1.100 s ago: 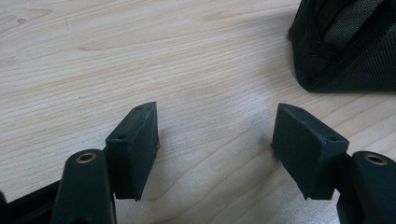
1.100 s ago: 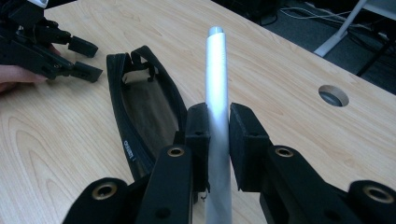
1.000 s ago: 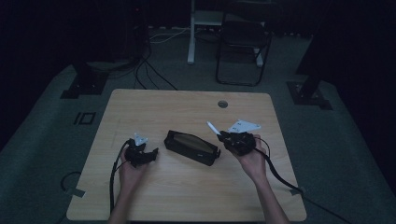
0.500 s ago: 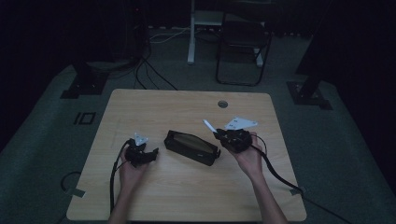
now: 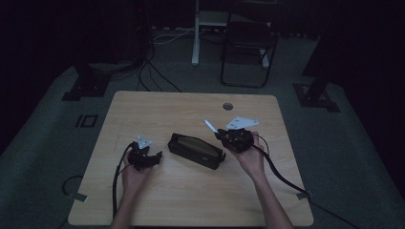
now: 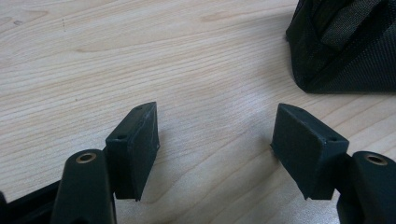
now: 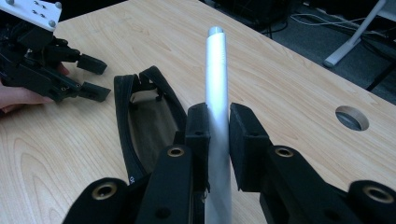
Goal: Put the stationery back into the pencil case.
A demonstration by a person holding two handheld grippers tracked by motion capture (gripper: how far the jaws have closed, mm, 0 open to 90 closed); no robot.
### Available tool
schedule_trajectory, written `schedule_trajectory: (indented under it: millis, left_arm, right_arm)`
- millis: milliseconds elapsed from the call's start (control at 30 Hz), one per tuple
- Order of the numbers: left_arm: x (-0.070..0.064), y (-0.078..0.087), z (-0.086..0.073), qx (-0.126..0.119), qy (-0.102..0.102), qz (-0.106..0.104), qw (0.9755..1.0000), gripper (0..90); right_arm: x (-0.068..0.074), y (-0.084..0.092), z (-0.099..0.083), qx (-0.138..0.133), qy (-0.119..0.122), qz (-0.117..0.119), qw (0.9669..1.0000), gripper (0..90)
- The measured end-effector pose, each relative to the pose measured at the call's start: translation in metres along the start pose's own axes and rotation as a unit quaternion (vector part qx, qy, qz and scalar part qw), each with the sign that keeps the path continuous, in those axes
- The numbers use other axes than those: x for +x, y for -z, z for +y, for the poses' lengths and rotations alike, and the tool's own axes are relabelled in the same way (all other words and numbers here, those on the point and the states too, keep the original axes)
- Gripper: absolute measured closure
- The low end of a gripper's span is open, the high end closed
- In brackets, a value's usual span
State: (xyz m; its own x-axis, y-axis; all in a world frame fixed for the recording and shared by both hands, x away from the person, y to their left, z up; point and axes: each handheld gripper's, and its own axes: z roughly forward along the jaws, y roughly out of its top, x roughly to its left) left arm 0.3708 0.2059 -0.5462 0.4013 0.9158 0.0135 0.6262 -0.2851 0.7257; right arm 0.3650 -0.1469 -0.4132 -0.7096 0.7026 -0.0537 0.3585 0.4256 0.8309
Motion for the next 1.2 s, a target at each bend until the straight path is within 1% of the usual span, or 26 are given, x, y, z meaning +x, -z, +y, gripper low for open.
schedule_trajectory:
  millis: [167,367,500,733,800,1000,1200]
  left_arm:
    - [0.0,0.0,0.0,0.0,0.0,0.0,1.0,32.3]
    - [0.0,0.0,0.0,0.0,0.0,0.0,1.0,32.3]
    - [0.0,0.0,0.0,0.0,0.0,0.0,1.0,32.3]
    - [0.0,0.0,0.0,0.0,0.0,0.0,1.0,32.3]
    - [0.0,0.0,0.0,0.0,0.0,0.0,1.0,32.3]
    - [0.0,0.0,0.0,-0.001,0.001,0.0,1.0,32.3]
    - [0.0,0.0,0.0,-0.001,0.001,0.0,1.0,32.3]
  right_arm:
    - [-0.002,-0.005,0.0,0.002,0.002,0.0,1.0,78.6]
    - [-0.004,-0.01,0.001,0.002,-0.003,0.002,1.0,78.6]
    - [-0.002,-0.015,0.004,0.004,0.001,0.003,1.0,78.6]
    - [0.002,-0.021,0.011,0.0,0.007,0.007,1.0,78.6]
    - [0.003,-0.023,0.013,0.0,0.006,0.01,0.9999,78.6]
    - [0.007,-0.03,0.016,0.0,0.016,0.018,0.9997,78.6]
    - [0.006,-0.035,0.016,-0.008,0.008,0.035,0.9993,78.6]
